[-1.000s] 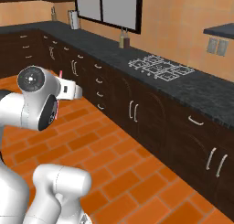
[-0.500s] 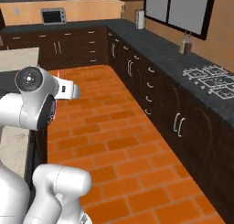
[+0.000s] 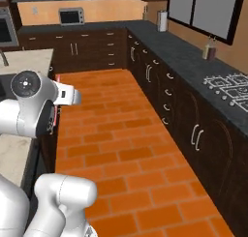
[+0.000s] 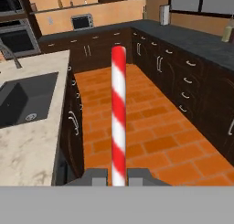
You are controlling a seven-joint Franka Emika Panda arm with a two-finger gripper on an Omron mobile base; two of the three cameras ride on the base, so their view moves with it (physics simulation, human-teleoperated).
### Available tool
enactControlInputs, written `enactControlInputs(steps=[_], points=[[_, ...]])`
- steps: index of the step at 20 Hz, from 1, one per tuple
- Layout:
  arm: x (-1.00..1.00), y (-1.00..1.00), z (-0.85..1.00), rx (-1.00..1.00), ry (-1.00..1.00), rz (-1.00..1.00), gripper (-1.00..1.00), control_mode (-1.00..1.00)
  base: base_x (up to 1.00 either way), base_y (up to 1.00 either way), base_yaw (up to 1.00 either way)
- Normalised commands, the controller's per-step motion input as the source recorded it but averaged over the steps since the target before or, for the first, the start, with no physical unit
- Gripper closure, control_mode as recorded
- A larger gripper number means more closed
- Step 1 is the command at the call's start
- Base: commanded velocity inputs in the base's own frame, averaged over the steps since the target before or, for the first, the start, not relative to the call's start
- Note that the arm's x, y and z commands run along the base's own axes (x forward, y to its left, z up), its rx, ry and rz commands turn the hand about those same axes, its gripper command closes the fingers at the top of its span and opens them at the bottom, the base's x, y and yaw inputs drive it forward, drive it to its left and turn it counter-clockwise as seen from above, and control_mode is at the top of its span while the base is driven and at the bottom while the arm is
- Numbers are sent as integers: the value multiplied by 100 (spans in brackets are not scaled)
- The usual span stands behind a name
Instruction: Take a straw from the drawer in front and place it inside the glass cup on the dining counter.
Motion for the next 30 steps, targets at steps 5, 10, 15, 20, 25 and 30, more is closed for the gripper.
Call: enactControlInputs(steps=[5,10,15,20,25,30], points=[[0,0,0,0,0,0,100,100,-22,-77,32],[0,0,0,0,0,0,100,100,-82,-32,47],[0,0,0,0,0,0,100,100,-77,18,36],[0,0,0,0,0,0,100,100,-24,55,20],[0,0,0,0,0,0,100,100,-11,39,14],[0,0,0,0,0,0,100,100,-23,87,8]])
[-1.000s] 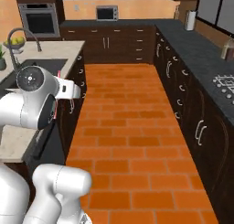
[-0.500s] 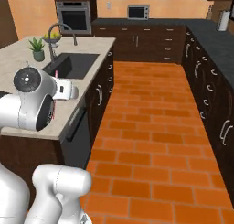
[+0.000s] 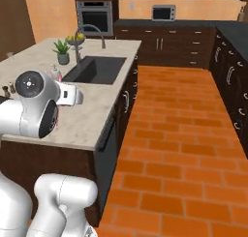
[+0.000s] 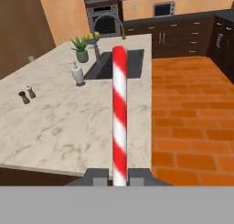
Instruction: Take a straw from the drawer in front and place it inside the glass cup on the dining counter.
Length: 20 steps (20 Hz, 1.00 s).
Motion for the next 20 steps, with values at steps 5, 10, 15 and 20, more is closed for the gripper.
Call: enactControlInputs(steps=[5,10,15,20], points=[[0,0,0,0,0,0,100,100,-25,100,2],[0,0,0,0,0,0,100,100,-19,100,-1],[0,0,0,0,0,0,100,100,-30,100,-8],[0,0,0,0,0,0,100,100,-31,100,-11]])
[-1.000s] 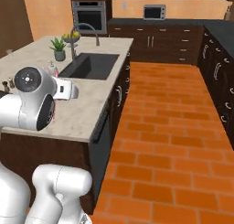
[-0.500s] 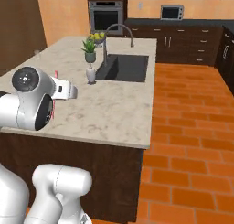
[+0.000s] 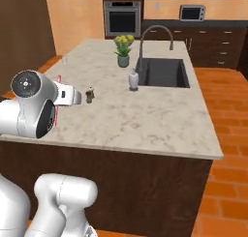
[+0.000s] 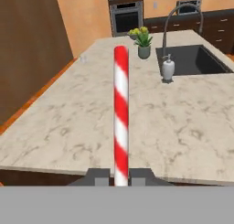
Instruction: Take a straw from the drawer in front and place it inside the glass cup on the dining counter.
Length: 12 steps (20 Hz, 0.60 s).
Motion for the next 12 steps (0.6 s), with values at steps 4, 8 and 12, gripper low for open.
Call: enactControlInputs(steps=[4,8,12], points=[[0,0,0,0,0,0,100,100,-35,100,-9],[0,0,0,0,0,0,100,100,-35,100,-9],[0,0,0,0,0,0,100,100,-29,100,-9]])
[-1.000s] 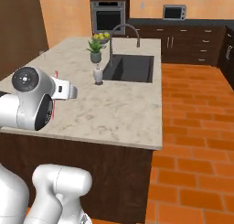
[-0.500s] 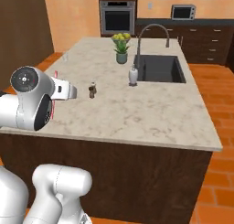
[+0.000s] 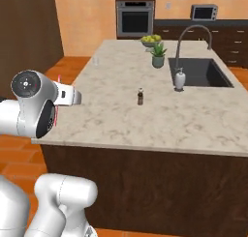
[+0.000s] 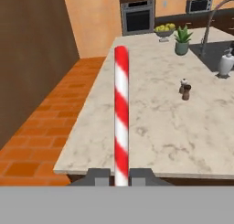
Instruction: Take a straw from the drawer in front and place it inside the glass cup on the dining counter.
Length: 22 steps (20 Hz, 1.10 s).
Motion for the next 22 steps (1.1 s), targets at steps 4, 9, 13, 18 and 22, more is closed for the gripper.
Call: enactControlInputs(steps=[4,9,13,18,22], points=[[0,0,0,0,0,0,100,100,-18,100,-10],[0,0,0,0,0,0,100,100,-1,100,-12],[0,0,0,0,0,0,100,100,0,100,-16],[0,0,0,0,0,0,100,100,2,100,-34],[0,0,0,0,0,0,100,100,2,100,-52]])
